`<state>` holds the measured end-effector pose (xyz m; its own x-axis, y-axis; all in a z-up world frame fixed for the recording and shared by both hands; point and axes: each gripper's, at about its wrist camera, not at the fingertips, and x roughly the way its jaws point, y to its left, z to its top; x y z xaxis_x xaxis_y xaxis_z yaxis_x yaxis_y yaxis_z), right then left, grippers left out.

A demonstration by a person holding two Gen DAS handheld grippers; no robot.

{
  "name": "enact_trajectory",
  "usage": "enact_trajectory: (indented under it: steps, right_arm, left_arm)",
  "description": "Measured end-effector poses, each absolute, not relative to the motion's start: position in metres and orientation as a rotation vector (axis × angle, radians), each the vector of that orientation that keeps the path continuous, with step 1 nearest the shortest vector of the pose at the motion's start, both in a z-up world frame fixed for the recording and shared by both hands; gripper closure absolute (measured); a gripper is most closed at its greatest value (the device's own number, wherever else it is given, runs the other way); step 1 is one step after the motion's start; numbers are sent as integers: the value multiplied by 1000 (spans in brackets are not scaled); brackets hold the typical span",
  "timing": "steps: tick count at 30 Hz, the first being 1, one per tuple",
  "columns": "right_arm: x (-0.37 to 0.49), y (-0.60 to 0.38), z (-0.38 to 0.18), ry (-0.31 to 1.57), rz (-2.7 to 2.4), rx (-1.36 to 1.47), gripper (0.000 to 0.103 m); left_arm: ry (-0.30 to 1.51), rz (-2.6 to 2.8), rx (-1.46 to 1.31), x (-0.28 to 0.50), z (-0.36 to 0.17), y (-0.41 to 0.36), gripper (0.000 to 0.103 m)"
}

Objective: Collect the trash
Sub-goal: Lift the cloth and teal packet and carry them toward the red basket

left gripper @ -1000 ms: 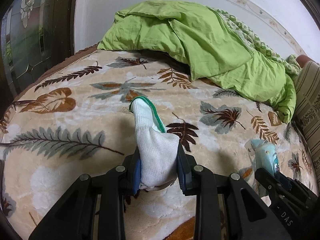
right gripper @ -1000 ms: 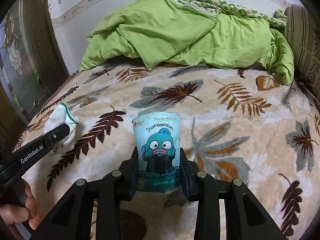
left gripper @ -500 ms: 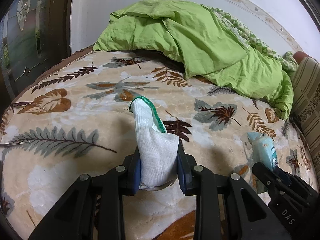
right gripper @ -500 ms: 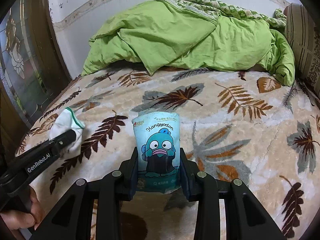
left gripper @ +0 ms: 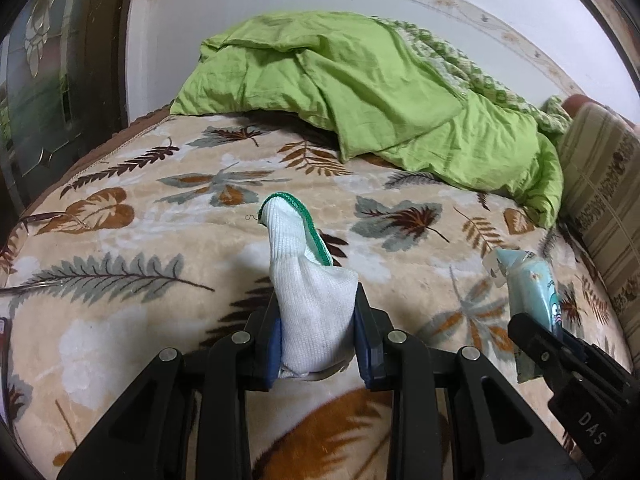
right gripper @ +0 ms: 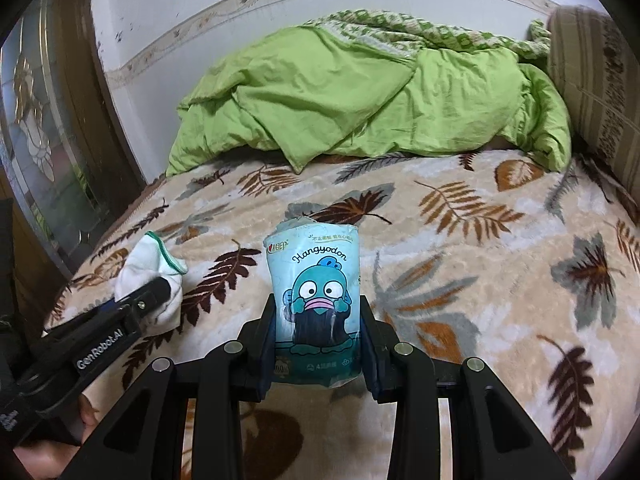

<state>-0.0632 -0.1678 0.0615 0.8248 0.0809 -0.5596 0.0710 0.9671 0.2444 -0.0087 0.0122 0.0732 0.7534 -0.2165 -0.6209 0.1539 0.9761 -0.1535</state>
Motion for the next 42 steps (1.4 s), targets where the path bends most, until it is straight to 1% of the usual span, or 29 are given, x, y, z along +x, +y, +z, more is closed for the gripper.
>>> enact_trajectory:
  steps: [18, 31, 42]
  right_arm:
    - [-199, -196, 85, 549, -17, 310, 65]
    - [-270, -203, 106, 509, 4, 307, 65]
    - [-341, -233, 112, 488, -51, 361, 65]
  left_arm:
    - [684, -352, -75, -117, 94, -4, 74]
    - [675, -449, -49, -198, 113, -14, 74]
    - [666, -628, 6, -245, 137, -61, 74]
